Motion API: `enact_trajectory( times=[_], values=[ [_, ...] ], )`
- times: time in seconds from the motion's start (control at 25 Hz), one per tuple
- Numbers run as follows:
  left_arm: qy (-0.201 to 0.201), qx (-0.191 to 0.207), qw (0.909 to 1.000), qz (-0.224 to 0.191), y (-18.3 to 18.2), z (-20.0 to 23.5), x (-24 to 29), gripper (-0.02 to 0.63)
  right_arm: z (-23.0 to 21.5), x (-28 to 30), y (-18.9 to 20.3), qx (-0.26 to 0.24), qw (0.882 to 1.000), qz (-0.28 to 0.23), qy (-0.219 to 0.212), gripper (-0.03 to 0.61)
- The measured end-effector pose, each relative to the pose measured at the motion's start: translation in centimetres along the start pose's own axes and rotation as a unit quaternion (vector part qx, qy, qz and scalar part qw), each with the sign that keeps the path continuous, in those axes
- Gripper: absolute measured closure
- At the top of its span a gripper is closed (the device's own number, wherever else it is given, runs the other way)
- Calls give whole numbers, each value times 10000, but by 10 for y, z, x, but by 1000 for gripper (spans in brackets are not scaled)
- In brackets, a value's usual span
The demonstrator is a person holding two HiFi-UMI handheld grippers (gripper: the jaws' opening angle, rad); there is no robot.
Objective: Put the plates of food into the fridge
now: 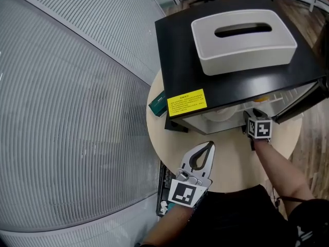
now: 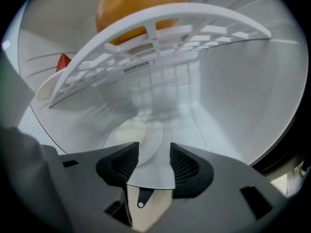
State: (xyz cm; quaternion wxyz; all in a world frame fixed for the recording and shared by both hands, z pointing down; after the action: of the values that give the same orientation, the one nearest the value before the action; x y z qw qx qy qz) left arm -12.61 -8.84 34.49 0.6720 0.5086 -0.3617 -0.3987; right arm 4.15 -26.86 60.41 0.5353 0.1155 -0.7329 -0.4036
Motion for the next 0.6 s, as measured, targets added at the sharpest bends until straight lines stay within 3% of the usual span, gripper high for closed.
enact_trajectory(
  times=[0.24,0.44,0.6],
  values=[
    [92,0,10000,-3,-2,-7,-4,611,9,-20,-2,-208,9986,-295,-390,380],
    [123,32,9999,-40,-8,-12,-8,611,18,-56,-9,-620,9888,-1060,-845,382],
    [237,7,9997,-99,-6,-18,-14,611,10,-92,-13,-492,9822,-1602,-843,382]
  ],
)
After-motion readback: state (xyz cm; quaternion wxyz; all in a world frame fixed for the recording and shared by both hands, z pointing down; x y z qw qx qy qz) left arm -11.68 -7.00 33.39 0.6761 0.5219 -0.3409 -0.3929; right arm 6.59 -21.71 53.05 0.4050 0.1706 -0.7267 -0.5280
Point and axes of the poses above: the fingertips, and each gripper's own axes: x forward along the fingers, z to its left, y out of its underside, the point moved 3 cm from there along -x, backward along the fingers, and after that the axes turned 10 degrees about -x, right-handed, at the moved point
